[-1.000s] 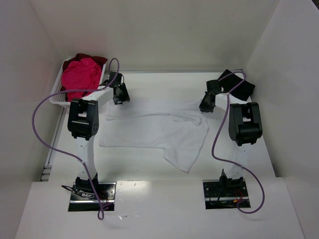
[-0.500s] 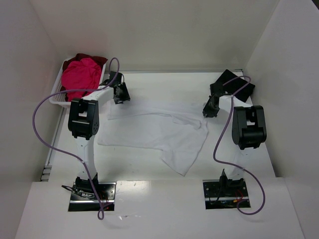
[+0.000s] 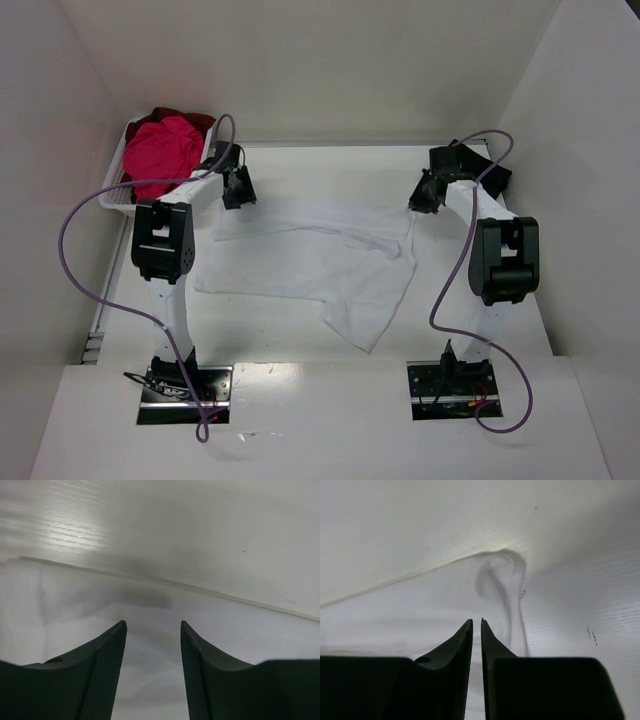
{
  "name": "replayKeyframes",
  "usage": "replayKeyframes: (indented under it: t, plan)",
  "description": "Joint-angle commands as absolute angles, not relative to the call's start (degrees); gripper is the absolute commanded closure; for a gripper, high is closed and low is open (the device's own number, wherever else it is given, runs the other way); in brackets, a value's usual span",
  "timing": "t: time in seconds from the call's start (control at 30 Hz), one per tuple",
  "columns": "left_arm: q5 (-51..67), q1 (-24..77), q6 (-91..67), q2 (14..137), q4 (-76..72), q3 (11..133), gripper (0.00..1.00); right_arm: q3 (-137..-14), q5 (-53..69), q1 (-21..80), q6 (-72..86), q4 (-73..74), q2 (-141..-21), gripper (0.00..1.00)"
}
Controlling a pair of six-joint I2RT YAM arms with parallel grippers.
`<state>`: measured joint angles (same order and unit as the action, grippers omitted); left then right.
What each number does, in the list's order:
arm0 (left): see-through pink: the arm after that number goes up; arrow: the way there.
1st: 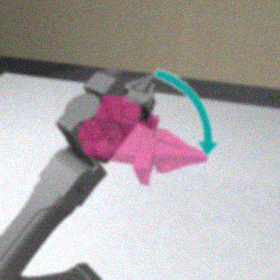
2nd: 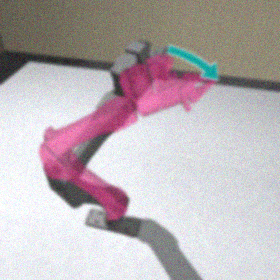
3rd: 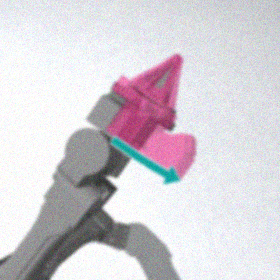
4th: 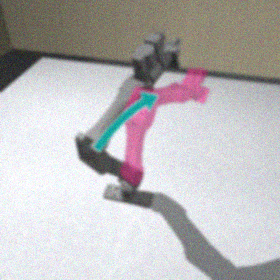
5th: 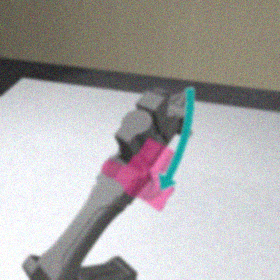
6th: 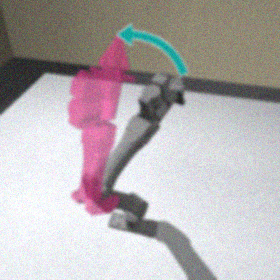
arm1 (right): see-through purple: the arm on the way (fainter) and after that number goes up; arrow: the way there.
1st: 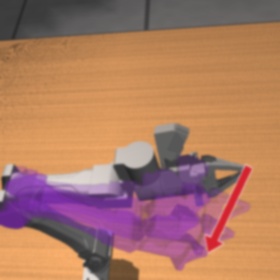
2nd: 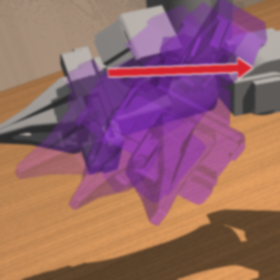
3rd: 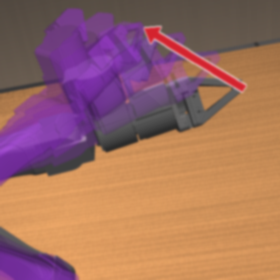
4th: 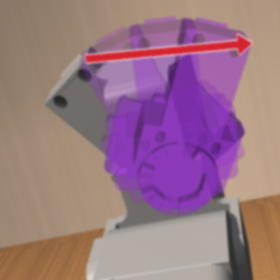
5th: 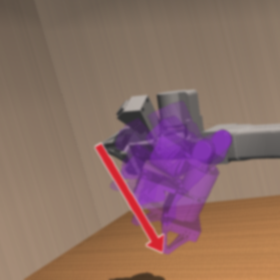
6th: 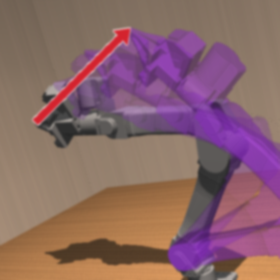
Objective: Fold and stack the t-shirts
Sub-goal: Fold the flattened tshirt in 1/3 of the way
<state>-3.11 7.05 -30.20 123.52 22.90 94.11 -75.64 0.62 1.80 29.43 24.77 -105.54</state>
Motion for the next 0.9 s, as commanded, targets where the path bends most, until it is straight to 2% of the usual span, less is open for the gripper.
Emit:
replayKeyframes:
  t: [0.0,0.03,0.07,0.13,0.23,0.53,0.87]
  plan:
    - [-6.3,6.4,-28.7,117.4,24.3,93.1,0.55,-79.6,2.6,1.8,28.0,22.9,-105.8,0.87]
    - [-6.9,6.4,-28.7,117.4,24.3,93.1,0.63,-80.2,2.6,1.8,27.5,22.9,-106.5,0.88]
    - [-8.2,6.4,-28.7,117.4,24.8,93.1,0.77,-80.9,2.6,3.1,27.5,22.4,-108.6,0.93]
    - [-9.1,6.4,-28.7,118.1,25.5,94.4,0.90,-81.4,3.2,3.7,27.5,22.4,-110.2,0.93]
    - [-10.2,6.4,-29.4,120.5,27.1,94.9,0.98,-82.6,3.2,4.8,27.0,22.9,-113.5,0.94]
    - [-11.8,6.4,-29.4,123.9,30.0,96.6,1.00,-86.1,0.4,4.8,27.0,25.5,-120.1,0.94]
    - [-11.1,6.4,-29.4,127.3,33.2,101.3,1.00,-96.7,0.4,4.8,26.4,28.6,-127.5,0.94]
